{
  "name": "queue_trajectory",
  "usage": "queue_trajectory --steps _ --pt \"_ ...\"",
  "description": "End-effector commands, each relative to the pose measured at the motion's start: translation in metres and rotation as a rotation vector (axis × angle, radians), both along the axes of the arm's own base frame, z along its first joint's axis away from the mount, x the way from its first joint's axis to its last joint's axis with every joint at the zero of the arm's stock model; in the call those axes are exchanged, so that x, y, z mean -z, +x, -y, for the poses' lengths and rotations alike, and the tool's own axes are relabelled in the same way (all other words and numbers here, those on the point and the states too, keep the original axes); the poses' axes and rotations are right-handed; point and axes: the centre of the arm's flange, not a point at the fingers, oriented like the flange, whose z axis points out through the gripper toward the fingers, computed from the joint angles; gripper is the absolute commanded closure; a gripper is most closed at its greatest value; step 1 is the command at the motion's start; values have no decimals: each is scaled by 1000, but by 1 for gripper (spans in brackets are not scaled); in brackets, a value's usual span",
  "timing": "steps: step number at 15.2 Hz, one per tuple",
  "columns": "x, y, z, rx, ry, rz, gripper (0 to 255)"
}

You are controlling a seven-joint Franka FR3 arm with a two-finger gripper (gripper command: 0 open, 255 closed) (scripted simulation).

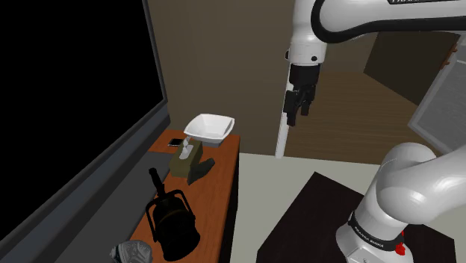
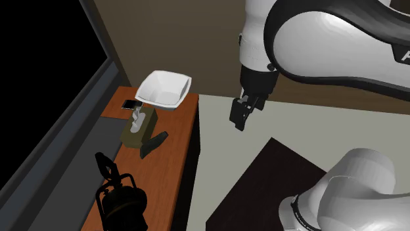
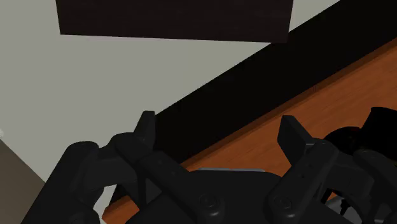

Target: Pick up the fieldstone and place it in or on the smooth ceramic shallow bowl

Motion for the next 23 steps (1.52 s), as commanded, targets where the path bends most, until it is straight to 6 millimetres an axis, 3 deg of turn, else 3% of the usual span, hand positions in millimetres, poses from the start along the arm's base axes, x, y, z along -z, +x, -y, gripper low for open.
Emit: queue_trajectory --steps 1,12,23 --pt "0 0 0 0 0 0 0" --pt "93 93 -6 -464 -8 123 0" --pt "174 184 -54 -928 -16 246 0"
